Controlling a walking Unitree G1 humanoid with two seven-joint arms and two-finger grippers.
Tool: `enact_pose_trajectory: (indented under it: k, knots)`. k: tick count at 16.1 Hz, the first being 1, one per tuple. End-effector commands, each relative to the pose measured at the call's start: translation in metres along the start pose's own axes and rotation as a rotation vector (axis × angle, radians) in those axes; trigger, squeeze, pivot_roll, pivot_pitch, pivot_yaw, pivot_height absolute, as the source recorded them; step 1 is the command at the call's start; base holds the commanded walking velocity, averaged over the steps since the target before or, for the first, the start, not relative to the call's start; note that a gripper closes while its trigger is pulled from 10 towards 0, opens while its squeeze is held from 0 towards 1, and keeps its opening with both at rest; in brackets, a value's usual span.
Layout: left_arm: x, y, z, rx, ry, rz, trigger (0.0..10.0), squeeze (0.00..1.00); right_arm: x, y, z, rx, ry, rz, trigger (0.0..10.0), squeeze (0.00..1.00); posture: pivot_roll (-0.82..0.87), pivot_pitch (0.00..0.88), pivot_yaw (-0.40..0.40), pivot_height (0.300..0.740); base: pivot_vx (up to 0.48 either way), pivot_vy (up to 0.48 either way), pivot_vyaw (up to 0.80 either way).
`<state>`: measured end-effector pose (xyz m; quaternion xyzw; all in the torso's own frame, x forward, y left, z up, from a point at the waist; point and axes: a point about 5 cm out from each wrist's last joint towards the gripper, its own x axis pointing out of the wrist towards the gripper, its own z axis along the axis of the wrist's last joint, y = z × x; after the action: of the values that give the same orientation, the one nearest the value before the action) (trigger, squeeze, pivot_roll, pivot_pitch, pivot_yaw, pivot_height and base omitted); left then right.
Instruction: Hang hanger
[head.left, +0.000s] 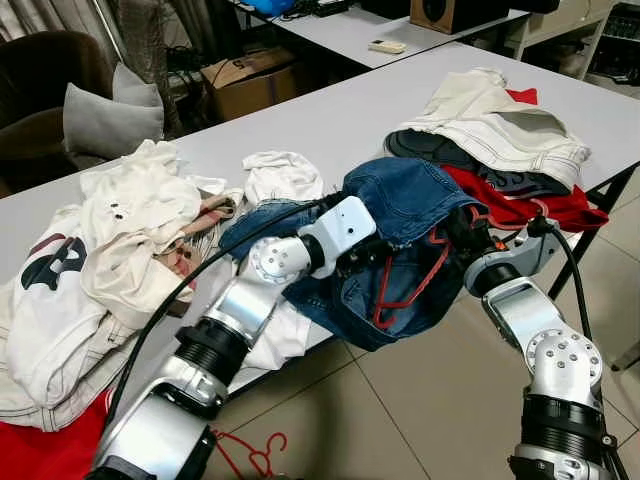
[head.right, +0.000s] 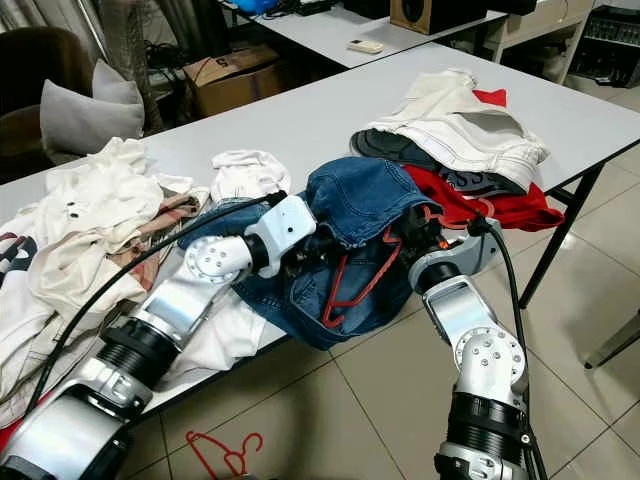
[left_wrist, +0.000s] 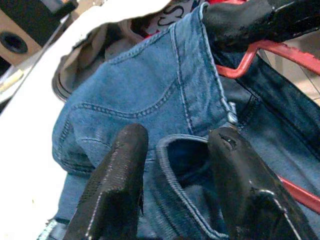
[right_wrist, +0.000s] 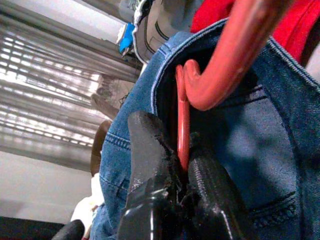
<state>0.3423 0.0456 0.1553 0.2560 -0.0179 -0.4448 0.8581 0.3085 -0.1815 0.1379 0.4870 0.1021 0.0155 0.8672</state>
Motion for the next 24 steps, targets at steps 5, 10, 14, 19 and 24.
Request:
enact_pose_trajectory:
  k: [5, 10, 14, 19, 24]
  knots:
    - [-0.003, 0.006, 0.005, -0.012, -0.022, -0.046, 0.0, 0.0, 0.004, 0.008, -0.002, -0.007, 0.014, 0.033, 10.0, 0.0, -0.22, 0.0, 0.129, 0.74, 0.0, 0.0, 0.0]
    - [-0.006, 0.01, -0.004, 0.062, 0.039, -0.062, 0.0, 0.0, 0.004, 0.009, -0.001, -0.006, 0.01, 0.036, 10.0, 0.0, -0.22, 0.0, 0.132, 0.74, 0.0, 0.0, 0.0]
    - [-0.009, 0.018, -0.009, 0.171, 0.103, -0.061, 0.0, 0.0, 0.003, 0.008, 0.001, -0.006, 0.004, 0.033, 10.0, 0.0, -0.23, 0.0, 0.135, 0.74, 0.0, 0.0, 0.0]
    - [-0.005, 0.023, 0.019, -0.21, -0.1, -0.078, 0.0, 0.0, 0.004, 0.007, 0.0, -0.002, 0.001, 0.032, 10.0, 0.0, -0.22, 0.0, 0.141, 0.74, 0.0, 0.0, 0.0]
    - [-0.016, 0.026, 0.057, -0.476, -0.189, -0.254, 0.0, 0.0, 0.013, 0.011, -0.004, 0.043, -0.037, 0.069, 10.0, 0.0, -0.18, 0.0, 0.172, 0.74, 0.0, 0.0, 0.0]
